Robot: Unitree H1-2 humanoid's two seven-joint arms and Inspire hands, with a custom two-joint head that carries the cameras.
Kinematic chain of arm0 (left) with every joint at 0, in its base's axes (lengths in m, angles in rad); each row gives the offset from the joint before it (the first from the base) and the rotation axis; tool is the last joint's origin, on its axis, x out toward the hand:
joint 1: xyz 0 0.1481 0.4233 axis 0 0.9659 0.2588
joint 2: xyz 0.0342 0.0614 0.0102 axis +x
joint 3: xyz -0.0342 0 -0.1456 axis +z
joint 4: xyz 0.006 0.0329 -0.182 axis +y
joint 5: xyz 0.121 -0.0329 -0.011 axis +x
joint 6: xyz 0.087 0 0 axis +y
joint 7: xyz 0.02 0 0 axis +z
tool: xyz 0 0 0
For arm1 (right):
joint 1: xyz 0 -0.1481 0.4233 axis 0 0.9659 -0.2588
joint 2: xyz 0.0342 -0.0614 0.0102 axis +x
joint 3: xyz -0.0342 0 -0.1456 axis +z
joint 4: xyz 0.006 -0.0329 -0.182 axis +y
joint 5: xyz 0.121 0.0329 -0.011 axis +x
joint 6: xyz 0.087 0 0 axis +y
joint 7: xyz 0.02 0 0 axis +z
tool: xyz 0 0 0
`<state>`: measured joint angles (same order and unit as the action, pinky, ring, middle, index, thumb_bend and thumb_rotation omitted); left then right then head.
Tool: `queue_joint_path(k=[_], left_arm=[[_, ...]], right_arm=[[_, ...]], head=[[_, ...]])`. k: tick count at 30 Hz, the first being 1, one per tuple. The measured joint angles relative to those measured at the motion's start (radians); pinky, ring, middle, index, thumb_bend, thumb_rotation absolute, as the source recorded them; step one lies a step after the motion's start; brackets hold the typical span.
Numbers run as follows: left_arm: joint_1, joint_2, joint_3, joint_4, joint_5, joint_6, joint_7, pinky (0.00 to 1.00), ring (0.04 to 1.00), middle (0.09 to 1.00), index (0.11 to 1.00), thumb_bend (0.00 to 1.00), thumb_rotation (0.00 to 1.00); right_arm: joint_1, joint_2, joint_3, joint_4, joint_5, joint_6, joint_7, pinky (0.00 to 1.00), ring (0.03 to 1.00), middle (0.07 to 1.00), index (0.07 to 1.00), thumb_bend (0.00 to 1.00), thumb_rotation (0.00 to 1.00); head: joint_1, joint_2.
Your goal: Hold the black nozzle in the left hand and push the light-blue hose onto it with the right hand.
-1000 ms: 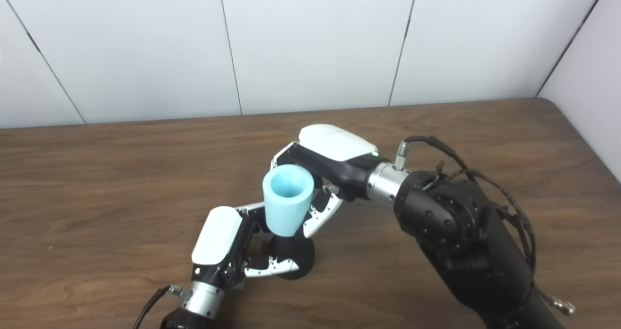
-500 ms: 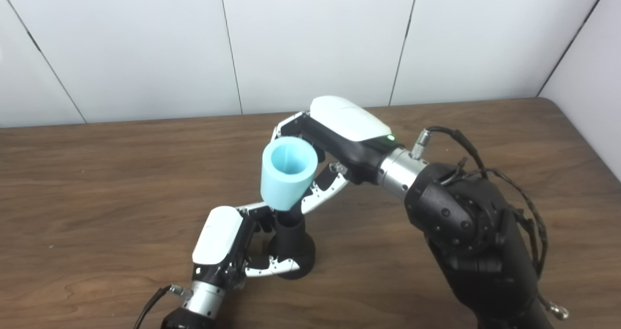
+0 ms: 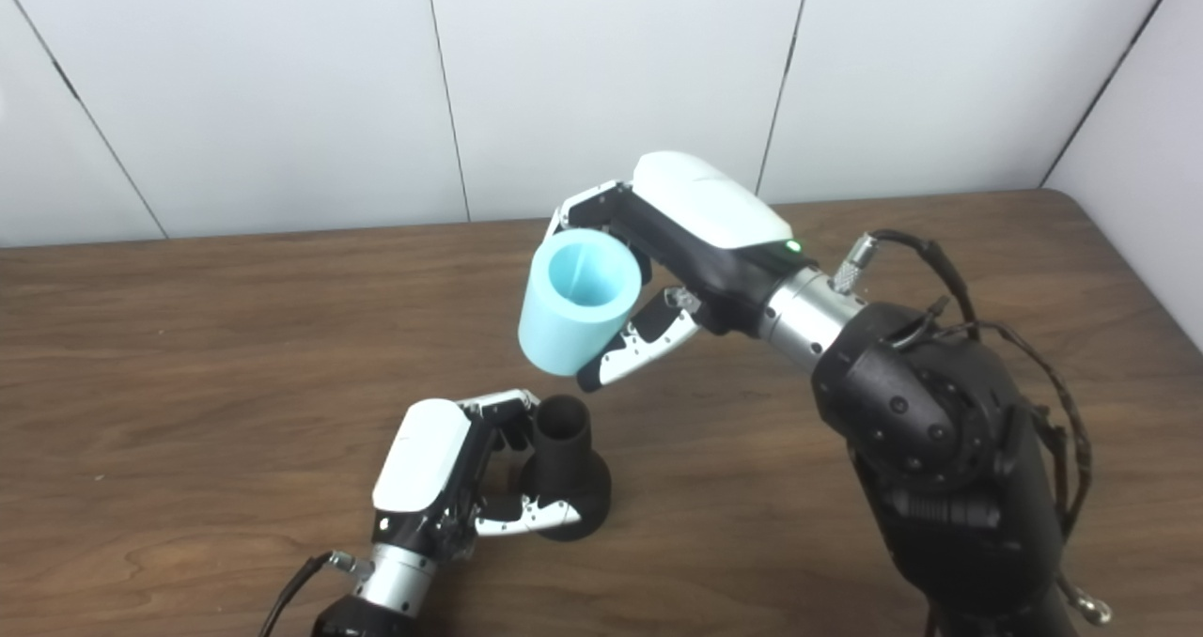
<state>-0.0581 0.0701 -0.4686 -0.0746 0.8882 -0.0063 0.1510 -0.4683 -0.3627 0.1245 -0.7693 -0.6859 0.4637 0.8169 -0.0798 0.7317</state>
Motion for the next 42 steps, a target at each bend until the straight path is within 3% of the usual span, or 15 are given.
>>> queue_joint_path(k=[16, 25, 42], left_arm=[[-0.005, 0.002, 0.003, 0.002, -0.001, -0.001, 0.0, 0.43, 0.47, 0.452, 0.506, 0.5, 0.0], [-0.018, 0.008, 0.004, 0.006, -0.002, -0.003, -0.011, 0.43, 0.47, 0.459, 0.502, 0.5, 0.0], [-0.025, 0.011, 0.006, 0.003, -0.003, -0.002, -0.032, 0.43, 0.473, 0.458, 0.502, 0.5, 0.0]], right_arm=[[0.086, -0.004, -0.03, -0.029, 0.014, 0.0, -0.001, 0.37, 0.389, 0.508, 0.498, 0.5, 0.0], [0.139, -0.002, -0.035, -0.029, 0.054, -0.004, -0.047, 0.34, 0.386, 0.506, 0.506, 0.5, 0.0], [0.182, 0.01, -0.005, -0.023, 0.048, -0.004, -0.106, 0.37, 0.39, 0.506, 0.499, 0.5, 0.0]], head=[[0.0, 0.0], [0.005, 0.003], [0.003, 0.008]])
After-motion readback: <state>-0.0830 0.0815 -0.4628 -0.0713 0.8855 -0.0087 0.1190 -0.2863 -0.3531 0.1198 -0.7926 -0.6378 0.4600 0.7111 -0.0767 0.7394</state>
